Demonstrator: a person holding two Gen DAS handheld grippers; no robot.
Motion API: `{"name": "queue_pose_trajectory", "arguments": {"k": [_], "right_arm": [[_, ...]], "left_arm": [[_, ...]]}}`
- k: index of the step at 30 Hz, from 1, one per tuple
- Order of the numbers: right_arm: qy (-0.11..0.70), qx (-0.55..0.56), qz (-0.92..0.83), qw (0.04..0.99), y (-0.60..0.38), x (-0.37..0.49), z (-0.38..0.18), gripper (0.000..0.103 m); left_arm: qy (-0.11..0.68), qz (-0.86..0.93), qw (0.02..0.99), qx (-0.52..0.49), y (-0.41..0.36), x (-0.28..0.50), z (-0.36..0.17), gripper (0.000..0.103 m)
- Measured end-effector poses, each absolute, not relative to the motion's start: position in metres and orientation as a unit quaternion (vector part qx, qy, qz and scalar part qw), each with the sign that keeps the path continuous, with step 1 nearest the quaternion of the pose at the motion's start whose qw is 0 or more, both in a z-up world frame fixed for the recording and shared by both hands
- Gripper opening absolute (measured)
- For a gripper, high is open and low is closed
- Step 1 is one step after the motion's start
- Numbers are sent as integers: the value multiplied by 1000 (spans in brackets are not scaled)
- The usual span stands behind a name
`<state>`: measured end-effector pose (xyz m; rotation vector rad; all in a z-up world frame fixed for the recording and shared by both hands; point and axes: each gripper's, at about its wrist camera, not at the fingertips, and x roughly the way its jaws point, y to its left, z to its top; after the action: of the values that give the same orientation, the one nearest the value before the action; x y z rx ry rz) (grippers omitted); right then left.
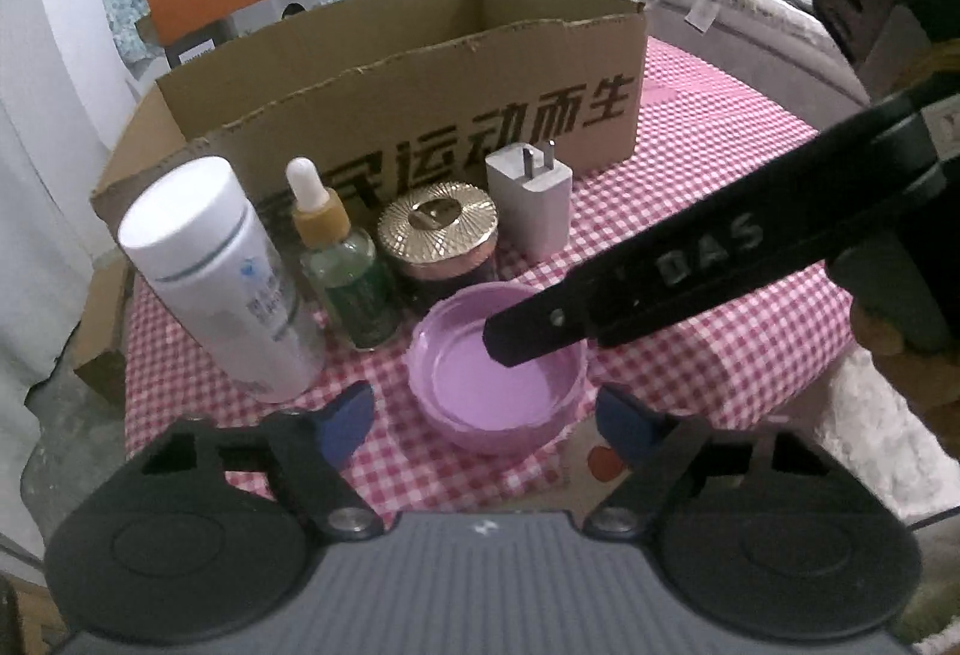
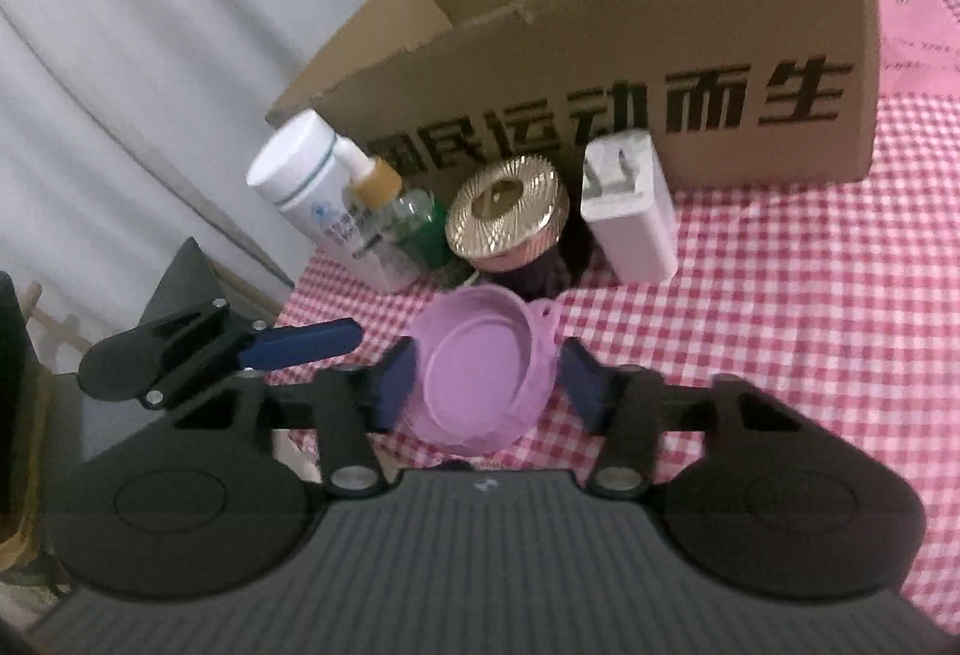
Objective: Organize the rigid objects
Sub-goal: 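Close the right gripper on the rim of the lilac plastic lid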
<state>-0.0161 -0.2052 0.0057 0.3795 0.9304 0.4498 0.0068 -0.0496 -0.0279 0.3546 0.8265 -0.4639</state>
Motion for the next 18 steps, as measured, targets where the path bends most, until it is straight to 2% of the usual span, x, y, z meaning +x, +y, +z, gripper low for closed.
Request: {"name": "queue_pose_trajectory", "arguments": {"k": [2,5,18], "right_arm": [[443,170,214,854,-202,-14,1,33],[445,159,212,856,-201,-14,-2,29],[432,183,172,866,-241,-31,-4,27]], "left_arm": [[395,-225,874,170,-51,8,-30,70],[386,-224,877,176,-55,7,-30,70],[372,-265,872,177,-86,9,-32,70]]}}
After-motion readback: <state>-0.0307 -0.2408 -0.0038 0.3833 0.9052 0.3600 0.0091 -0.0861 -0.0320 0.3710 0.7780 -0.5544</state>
